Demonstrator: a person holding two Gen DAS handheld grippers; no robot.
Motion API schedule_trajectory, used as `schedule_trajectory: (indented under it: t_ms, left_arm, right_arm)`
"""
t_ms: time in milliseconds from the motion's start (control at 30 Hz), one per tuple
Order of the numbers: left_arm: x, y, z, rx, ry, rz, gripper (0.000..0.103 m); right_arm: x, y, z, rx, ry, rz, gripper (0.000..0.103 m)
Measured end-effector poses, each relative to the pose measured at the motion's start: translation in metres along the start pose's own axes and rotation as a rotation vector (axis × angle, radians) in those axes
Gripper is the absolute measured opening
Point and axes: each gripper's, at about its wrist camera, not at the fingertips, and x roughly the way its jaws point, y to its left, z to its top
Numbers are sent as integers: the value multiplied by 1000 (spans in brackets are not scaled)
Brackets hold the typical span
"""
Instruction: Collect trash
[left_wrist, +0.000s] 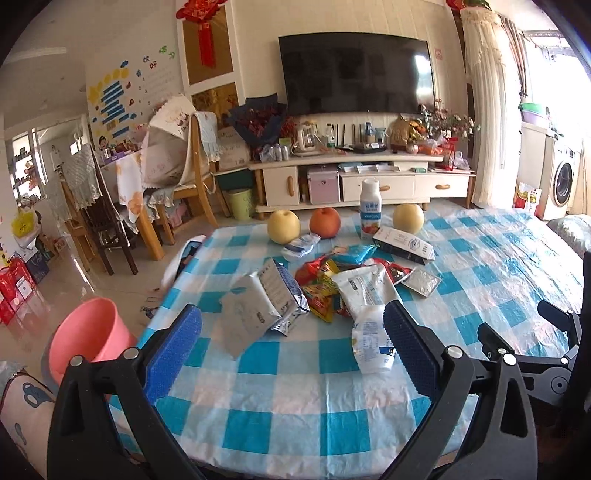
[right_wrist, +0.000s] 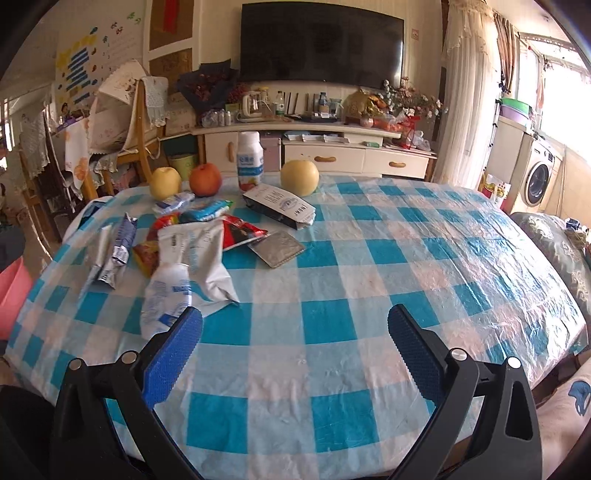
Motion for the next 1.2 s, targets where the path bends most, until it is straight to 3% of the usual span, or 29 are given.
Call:
schedule_trajectory:
  t_ms: [567,1200]
  left_arm:
    - [-74,57,5,-76,-137,67,99]
    - [-110,86,2,-126,-204,76,99]
  right_arm:
    - [-129,45,31,-49,-217,81,99]
    - [-193,64,32,-82,-336,101,99]
